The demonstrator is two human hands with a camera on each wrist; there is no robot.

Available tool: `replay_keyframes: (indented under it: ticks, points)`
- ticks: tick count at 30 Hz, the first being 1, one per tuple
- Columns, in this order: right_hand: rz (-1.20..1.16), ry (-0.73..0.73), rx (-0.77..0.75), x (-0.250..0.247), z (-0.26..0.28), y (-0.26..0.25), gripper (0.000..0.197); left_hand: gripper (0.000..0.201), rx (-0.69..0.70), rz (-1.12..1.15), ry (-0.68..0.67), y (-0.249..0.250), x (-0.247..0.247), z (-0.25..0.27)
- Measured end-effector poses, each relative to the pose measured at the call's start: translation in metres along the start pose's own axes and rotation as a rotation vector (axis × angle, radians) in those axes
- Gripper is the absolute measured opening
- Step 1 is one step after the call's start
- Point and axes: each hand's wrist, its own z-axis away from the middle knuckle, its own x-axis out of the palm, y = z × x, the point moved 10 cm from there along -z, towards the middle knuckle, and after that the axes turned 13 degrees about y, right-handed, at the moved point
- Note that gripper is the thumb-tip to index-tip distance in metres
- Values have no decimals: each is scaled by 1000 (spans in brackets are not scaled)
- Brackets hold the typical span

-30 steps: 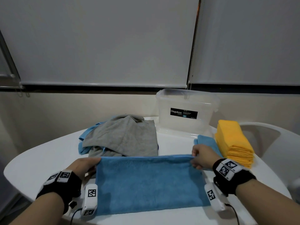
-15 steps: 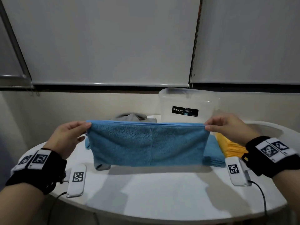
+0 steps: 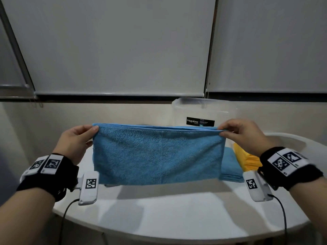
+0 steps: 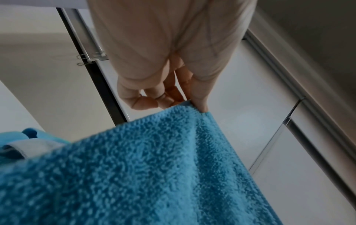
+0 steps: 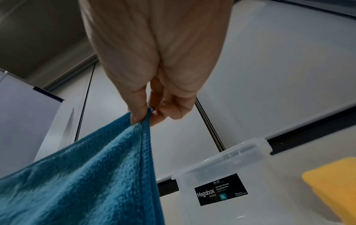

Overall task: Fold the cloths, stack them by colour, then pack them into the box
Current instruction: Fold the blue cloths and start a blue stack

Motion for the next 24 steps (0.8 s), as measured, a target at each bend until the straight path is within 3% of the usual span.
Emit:
replay_keyframes:
  ticks: [6,12,17,20,24]
  points:
    - [191,-25,-197,8,11,-16,34,15,12,-98,70,-15,-7,-6]
    - [281,-97,-276,21,21,-15,30,2,24,-108,97,-14,-10,-9]
    - [255,-29,-280,14,26,-21,19,3,26,-128,101,-16,-17,-8]
    - [230,-15,-214,14,23,-15,15,1,32,-142,111,-17,-20,-5]
    - [105,-47,34,19,19,6,11,7,56,-155,101,-18,-19,-1]
